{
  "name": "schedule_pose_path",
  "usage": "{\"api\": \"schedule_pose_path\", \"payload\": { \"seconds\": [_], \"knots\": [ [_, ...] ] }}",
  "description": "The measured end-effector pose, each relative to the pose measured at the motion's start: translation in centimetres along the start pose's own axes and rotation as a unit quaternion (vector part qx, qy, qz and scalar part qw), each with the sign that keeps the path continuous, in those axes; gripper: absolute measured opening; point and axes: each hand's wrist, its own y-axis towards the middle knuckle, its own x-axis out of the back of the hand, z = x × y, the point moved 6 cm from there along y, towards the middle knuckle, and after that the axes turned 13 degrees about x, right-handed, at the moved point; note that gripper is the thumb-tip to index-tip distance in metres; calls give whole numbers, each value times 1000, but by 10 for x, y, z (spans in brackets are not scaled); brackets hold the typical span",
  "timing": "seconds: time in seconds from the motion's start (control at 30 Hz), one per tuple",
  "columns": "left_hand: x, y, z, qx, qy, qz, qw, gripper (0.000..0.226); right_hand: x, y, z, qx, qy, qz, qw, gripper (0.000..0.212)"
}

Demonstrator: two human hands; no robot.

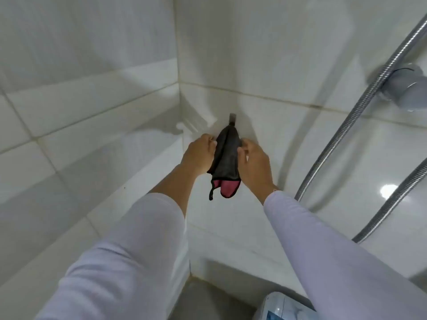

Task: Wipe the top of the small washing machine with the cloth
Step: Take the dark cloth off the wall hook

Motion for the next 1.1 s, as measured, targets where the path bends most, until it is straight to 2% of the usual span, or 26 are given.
{"api": "schedule_pose_path", "payload": {
  "seconds": [0.13, 0.2, 0.3, 0.43, 0.53, 0.67, 0.83, 0.97, 1.03, 1.1],
  "knots": [
    [-4, 11, 2, 7, -36, 31, 999, 39, 0, 8, -9, -73, 29, -31, 996, 29],
    [-6, 14, 2, -8, -11, 31, 999, 36, -3, 8, -11, -85, 29, -21, 996, 27],
    [5, 16, 0, -37, 39, -12, 998, 32, 0, 11, -12, -85, -1, -4, 996, 24],
    [28, 15, -4, -39, 36, -64, 997, 29, 12, 11, -10, -103, 8, -5, 995, 21],
    [44, 11, -9, -39, 41, -78, 995, 26, 22, 13, -4, -96, -11, 4, 995, 12],
    [59, 0, -20, -39, 56, -82, 994, 26, 40, 15, 9, -59, -61, 27, 996, 15],
    [59, -21, -32, -17, 44, -17, 999, 21, 56, 10, 21, -93, -23, 41, 994, 12],
    [43, -45, -45, 27, -26, 50, 998, 22, 68, -2, 27, -148, 9, 43, 988, 15],
    [29, -61, -55, 38, -53, 92, 994, 25, 71, -10, 29, -182, 60, 46, 980, 24],
    [15, -79, -68, 30, -59, 125, 990, 26, 77, -19, 32, -217, 129, 36, 967, 24]
  ]
}}
